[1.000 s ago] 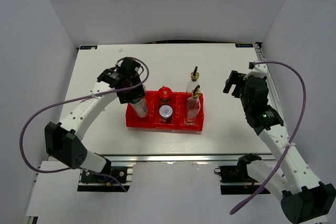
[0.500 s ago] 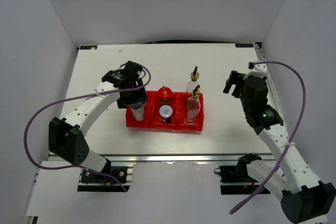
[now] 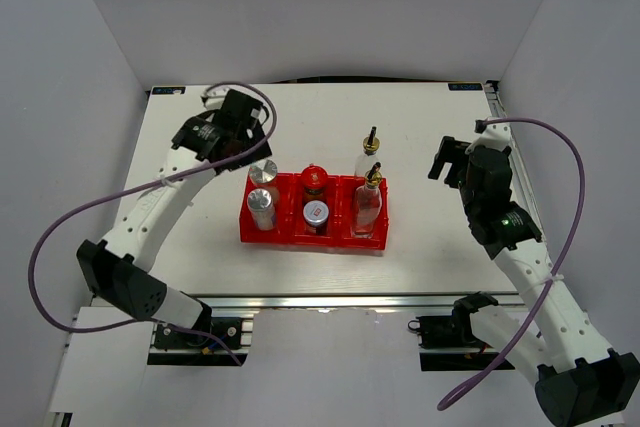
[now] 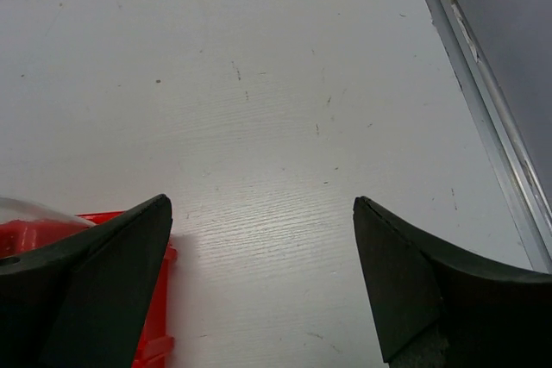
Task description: Organize the condiment bottles
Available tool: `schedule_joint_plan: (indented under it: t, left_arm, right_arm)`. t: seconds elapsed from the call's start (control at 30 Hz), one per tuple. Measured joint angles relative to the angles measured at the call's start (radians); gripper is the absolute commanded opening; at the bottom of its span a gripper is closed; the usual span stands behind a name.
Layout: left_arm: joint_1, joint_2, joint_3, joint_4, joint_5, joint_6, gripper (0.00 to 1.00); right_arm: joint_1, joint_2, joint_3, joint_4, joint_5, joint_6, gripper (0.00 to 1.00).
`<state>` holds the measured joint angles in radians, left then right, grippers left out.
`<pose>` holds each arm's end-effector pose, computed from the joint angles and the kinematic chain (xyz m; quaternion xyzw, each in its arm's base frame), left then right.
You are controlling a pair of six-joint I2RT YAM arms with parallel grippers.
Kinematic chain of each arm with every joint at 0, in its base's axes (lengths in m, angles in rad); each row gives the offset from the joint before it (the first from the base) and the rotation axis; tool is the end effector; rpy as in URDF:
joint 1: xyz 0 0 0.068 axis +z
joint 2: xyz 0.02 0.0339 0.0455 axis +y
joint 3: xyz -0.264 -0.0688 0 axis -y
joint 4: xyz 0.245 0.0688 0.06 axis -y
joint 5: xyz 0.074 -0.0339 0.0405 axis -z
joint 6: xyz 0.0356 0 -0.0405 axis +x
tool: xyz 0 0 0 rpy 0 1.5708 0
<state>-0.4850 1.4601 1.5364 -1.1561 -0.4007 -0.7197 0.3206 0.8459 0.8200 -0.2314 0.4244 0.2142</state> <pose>0.2550 -0.1187 0.3602 -0.1593 0.9384 0.0241 0.3056 0.1891 0.0473 0.3377 0.0872 0.7800 -0.0032 0.6197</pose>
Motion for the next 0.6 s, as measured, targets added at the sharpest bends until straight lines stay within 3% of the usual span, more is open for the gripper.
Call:
schedule_joint_plan:
  t: [0.17,0.33,0.47,0.6]
  left_arm:
    - [0.023,-0.091,0.014,0.183,-0.289,0.007,0.98]
    - [0.192,-0.105,-0.089,0.434,-0.416,0.061,0.98]
    - [0.292,-0.164,-0.419,0.728,-0.431,0.164,0.98]
    - [0.290,-0.438,-0.877,1.032,-0.388,0.315,0.98]
  right_arm:
    - [-0.003,0.000,0.000,-0.009,0.031,-0.012,0.89]
    - [-0.061,0.034,0.003,-0.012,0.024,-0.011,0.89]
    - [-0.126,0.082,0.001,-0.014,0.044,-0.003,0.89]
    - [-0.170,0.103,-0.009,-0.004,0.086,0.026,0.89]
